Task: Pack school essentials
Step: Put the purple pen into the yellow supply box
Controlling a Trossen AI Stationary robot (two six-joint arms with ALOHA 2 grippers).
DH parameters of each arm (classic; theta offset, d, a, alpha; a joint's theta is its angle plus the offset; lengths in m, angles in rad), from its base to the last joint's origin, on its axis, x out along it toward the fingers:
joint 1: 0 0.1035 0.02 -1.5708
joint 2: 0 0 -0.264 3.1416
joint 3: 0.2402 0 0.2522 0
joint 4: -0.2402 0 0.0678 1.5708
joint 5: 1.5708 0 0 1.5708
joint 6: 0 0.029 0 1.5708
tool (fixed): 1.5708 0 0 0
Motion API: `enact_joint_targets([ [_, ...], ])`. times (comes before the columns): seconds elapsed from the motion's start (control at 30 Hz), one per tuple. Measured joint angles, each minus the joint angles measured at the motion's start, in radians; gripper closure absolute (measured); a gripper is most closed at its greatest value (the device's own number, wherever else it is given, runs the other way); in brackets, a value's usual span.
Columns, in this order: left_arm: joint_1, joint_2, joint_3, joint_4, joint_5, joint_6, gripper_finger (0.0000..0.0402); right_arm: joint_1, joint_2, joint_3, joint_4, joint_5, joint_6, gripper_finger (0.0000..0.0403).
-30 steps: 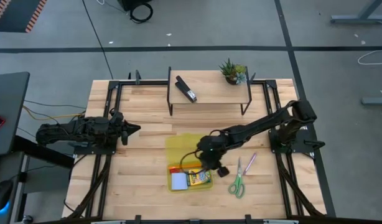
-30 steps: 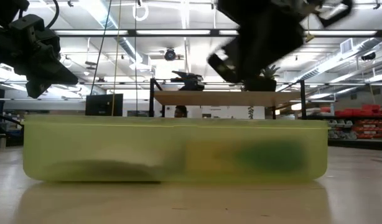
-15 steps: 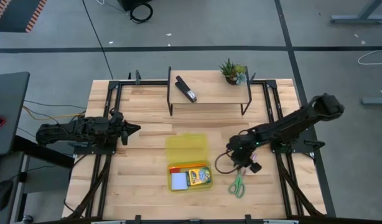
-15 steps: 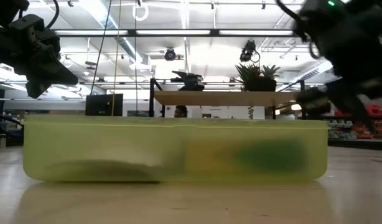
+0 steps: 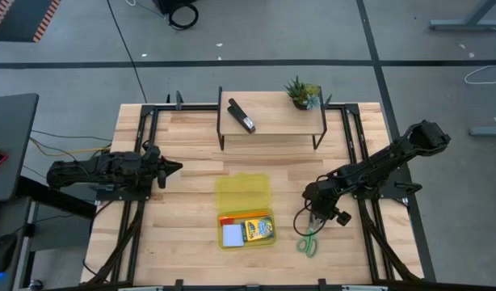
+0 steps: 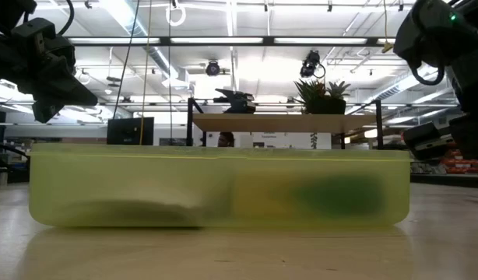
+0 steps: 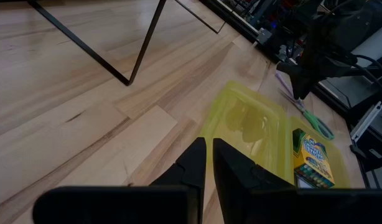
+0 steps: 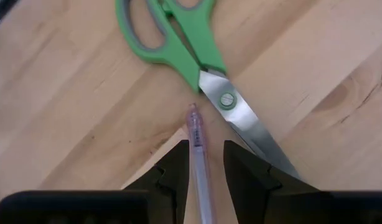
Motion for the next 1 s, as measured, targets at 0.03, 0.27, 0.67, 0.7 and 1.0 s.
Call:
enact_joint_targets([
  [0.03, 0.000, 0.000, 0.000, 0.000, 0.000, 0.000, 0.0363, 0.005, 0.000, -0.001, 0.001, 0.011, -0.006, 0.0297],
  [0.27, 0.000, 0.000, 0.000, 0.000, 0.000, 0.000, 0.0364, 0.038, -0.005, -0.055, 0.037, 0.050, -0.037, 0.0297],
  [0.67, 0.000, 0.000, 0.000, 0.000, 0.000, 0.000, 0.0366, 0.040, -0.005, -0.080, 0.077, 0.092, -0.106, 0.0363],
  [0.7, 0.000, 0.000, 0.000, 0.000, 0.000, 0.000, 0.0364, 0.041, -0.005, -0.080, 0.078, 0.094, -0.110, 0.0367],
  [1.0, 0.000, 0.000, 0.000, 0.000, 0.000, 0.000, 0.0366, 0.043, -0.004, -0.080, 0.077, 0.131, -0.125, 0.0348],
])
